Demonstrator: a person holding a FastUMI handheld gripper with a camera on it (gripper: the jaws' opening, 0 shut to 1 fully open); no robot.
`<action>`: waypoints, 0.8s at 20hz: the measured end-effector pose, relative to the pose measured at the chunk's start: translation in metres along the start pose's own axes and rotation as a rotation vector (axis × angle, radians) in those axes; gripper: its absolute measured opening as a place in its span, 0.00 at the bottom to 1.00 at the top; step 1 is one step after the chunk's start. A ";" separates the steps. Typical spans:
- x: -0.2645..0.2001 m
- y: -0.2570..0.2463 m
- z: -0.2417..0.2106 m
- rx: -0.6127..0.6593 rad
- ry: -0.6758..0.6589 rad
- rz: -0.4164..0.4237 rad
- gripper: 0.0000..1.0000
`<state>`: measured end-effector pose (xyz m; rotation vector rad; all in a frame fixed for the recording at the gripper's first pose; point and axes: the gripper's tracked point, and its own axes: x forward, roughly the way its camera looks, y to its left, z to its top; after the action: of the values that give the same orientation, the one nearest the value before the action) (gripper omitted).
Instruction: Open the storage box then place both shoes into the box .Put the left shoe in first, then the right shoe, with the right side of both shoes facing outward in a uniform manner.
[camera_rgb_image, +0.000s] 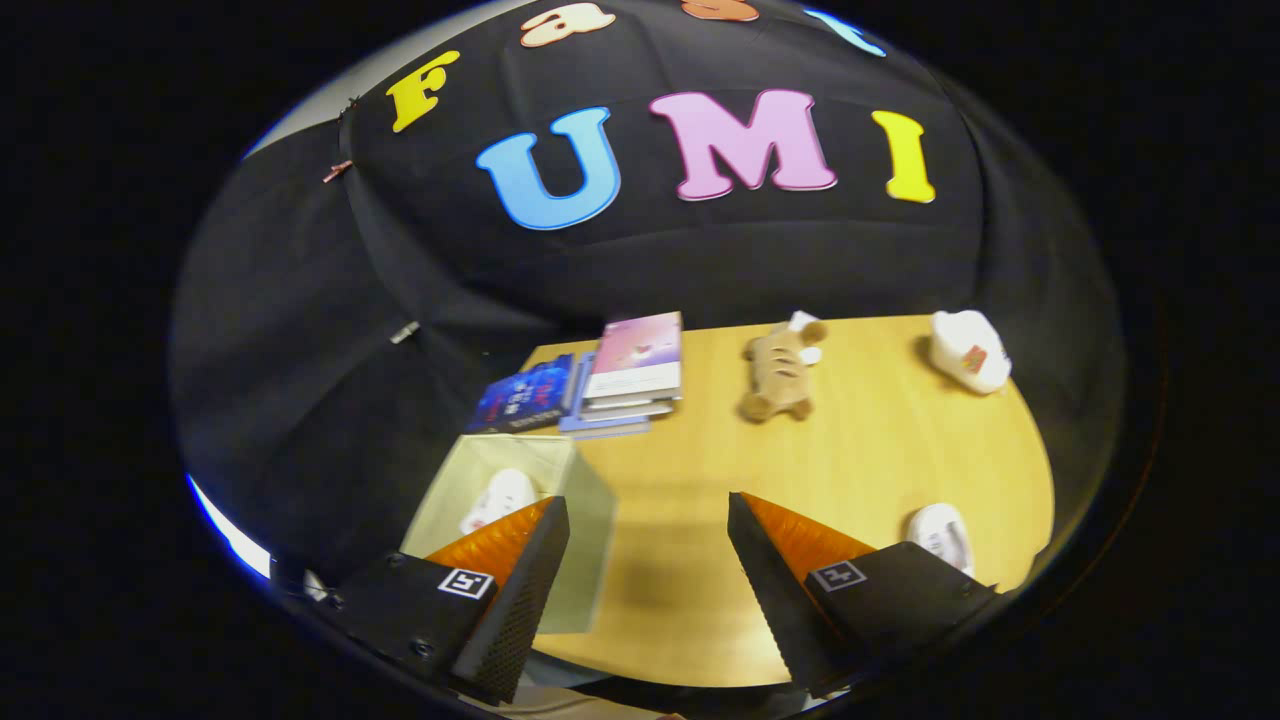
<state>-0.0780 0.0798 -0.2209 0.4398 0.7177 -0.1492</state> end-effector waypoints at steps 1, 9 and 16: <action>-0.010 -0.043 -0.011 -0.037 0.012 -0.066 0.98; -0.048 -0.252 -0.146 0.001 0.259 -0.334 0.99; -0.008 -0.322 -0.215 -0.070 0.416 -0.331 0.99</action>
<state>-0.3033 -0.1157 -0.4680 0.2831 1.2007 -0.3485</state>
